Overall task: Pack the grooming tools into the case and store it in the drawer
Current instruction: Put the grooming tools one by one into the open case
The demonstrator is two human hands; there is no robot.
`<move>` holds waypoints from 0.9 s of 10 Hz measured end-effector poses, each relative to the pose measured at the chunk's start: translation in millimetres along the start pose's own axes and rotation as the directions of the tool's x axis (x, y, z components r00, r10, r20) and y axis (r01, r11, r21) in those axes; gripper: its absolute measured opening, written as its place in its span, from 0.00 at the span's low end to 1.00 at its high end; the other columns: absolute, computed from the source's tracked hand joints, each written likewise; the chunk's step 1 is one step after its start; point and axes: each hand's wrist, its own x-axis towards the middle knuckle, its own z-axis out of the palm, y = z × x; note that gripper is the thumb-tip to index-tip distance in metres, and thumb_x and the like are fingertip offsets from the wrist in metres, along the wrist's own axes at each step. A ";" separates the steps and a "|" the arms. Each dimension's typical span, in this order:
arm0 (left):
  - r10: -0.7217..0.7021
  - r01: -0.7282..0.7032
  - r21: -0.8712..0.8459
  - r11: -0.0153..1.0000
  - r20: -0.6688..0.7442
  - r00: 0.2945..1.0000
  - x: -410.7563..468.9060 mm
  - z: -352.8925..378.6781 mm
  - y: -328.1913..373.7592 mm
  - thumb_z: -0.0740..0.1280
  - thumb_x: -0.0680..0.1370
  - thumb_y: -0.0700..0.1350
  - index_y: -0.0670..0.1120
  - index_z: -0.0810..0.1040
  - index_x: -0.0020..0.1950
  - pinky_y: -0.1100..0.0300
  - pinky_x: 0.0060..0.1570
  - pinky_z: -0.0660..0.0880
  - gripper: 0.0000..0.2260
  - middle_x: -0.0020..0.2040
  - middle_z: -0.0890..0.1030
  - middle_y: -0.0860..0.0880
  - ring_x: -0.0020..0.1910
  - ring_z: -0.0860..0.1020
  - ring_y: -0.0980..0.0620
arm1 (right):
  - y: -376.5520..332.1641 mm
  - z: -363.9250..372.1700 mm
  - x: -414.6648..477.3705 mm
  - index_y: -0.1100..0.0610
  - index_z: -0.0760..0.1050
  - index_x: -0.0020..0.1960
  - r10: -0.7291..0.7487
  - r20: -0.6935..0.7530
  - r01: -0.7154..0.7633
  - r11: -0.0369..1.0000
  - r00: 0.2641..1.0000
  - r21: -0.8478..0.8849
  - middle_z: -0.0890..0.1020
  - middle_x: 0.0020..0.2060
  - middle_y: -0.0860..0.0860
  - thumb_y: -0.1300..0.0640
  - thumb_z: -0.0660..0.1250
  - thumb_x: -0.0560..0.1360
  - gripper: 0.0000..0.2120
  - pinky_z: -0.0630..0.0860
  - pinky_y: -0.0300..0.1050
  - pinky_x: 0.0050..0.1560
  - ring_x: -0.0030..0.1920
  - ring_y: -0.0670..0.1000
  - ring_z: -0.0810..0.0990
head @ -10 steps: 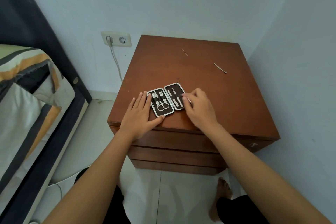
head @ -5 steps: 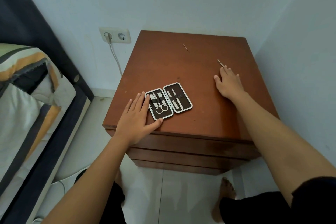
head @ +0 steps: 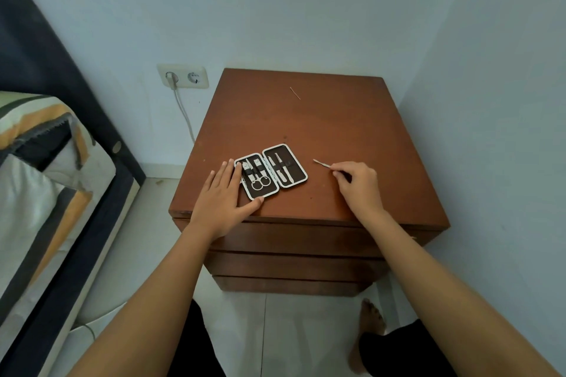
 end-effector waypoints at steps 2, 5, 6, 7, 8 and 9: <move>-0.001 0.001 -0.003 1.000 0.000 1.000 1.0 1.6 -0.9 0.40 0.67 0.72 0.45 0.44 0.77 0.55 0.74 0.39 0.46 0.78 0.46 0.47 0.77 0.43 0.51 | -1.9 -5.3 9.5 0.60 0.81 0.48 0.146 0.057 -0.150 0.985 0.988 0.083 0.82 0.46 0.56 0.63 0.71 0.70 0.07 0.75 0.43 0.49 0.43 0.49 0.77; -0.002 0.002 0.008 1.000 -0.006 1.000 0.8 1.2 -0.1 0.39 0.67 0.72 0.45 0.44 0.77 0.56 0.73 0.38 0.46 0.78 0.46 0.47 0.77 0.43 0.52 | -1.7 -14.0 29.9 0.59 0.81 0.41 0.261 0.250 -0.252 0.965 0.933 -0.068 0.72 0.41 0.51 0.58 0.71 0.71 0.04 0.66 0.42 0.44 0.45 0.52 0.73; -0.002 0.002 0.004 1.000 -0.008 1.000 1.0 1.0 0.3 0.39 0.67 0.72 0.45 0.44 0.77 0.56 0.73 0.38 0.46 0.78 0.46 0.47 0.77 0.43 0.52 | -4.3 -12.3 32.0 0.60 0.80 0.42 0.263 0.291 -0.243 0.964 0.920 -0.105 0.70 0.46 0.53 0.58 0.68 0.73 0.05 0.68 0.44 0.48 0.50 0.55 0.74; -0.001 0.001 0.003 1.000 -0.008 1.000 0.7 0.8 0.7 0.39 0.67 0.72 0.45 0.44 0.77 0.56 0.73 0.38 0.46 0.78 0.46 0.47 0.77 0.43 0.52 | -9.5 -8.9 28.0 0.63 0.78 0.44 0.250 0.304 -0.210 0.965 0.919 -0.157 0.70 0.49 0.57 0.59 0.64 0.76 0.07 0.68 0.46 0.52 0.55 0.58 0.72; -0.002 0.002 -0.002 1.000 -0.009 1.000 0.4 0.5 0.6 0.39 0.66 0.72 0.45 0.45 0.77 0.56 0.73 0.38 0.46 0.78 0.46 0.46 0.77 0.43 0.52 | -12.2 -5.7 19.9 0.64 0.76 0.48 0.209 0.290 -0.147 0.964 0.934 -0.220 0.71 0.54 0.60 0.60 0.60 0.78 0.09 0.68 0.48 0.57 0.57 0.59 0.71; 0.001 -0.001 -0.010 1.000 -0.013 1.000 0.0 0.2 1.0 0.39 0.67 0.72 0.45 0.45 0.77 0.55 0.73 0.39 0.46 0.78 0.46 0.46 0.77 0.43 0.51 | -18.9 -5.1 12.2 0.59 0.72 0.45 0.195 0.265 -0.160 0.976 0.944 -0.147 0.74 0.51 0.58 0.60 0.59 0.79 0.06 0.66 0.45 0.52 0.54 0.57 0.72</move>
